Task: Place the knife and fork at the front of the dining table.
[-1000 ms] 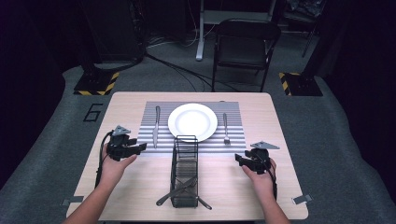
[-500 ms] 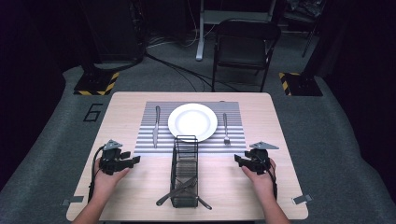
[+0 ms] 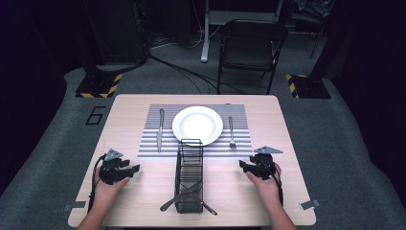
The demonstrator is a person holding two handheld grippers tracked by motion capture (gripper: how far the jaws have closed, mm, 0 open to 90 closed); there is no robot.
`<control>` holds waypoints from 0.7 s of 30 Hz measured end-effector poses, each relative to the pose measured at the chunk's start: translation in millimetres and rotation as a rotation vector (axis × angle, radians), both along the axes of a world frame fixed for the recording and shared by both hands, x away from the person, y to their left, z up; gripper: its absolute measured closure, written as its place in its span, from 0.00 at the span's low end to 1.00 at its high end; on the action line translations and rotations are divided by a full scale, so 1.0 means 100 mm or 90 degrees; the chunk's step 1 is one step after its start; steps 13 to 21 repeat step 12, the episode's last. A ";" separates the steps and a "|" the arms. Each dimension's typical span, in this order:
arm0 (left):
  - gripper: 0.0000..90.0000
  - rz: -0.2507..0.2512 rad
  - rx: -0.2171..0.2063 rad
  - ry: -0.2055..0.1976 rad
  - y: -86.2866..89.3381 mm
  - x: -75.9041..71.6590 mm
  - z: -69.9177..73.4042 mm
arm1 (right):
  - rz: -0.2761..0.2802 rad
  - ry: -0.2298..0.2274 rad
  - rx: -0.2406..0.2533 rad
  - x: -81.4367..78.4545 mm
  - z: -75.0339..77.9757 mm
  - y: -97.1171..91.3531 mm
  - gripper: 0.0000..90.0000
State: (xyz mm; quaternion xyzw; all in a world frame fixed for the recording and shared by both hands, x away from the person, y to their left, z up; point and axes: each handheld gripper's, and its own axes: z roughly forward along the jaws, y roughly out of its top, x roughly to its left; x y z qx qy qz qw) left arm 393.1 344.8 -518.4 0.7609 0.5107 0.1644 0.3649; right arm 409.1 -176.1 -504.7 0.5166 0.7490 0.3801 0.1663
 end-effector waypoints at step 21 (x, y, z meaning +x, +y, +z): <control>0.44 0.044 0.012 -0.018 0.13 0.02 -0.04 | 0.003 0.001 -0.020 0.01 -0.05 0.02 0.50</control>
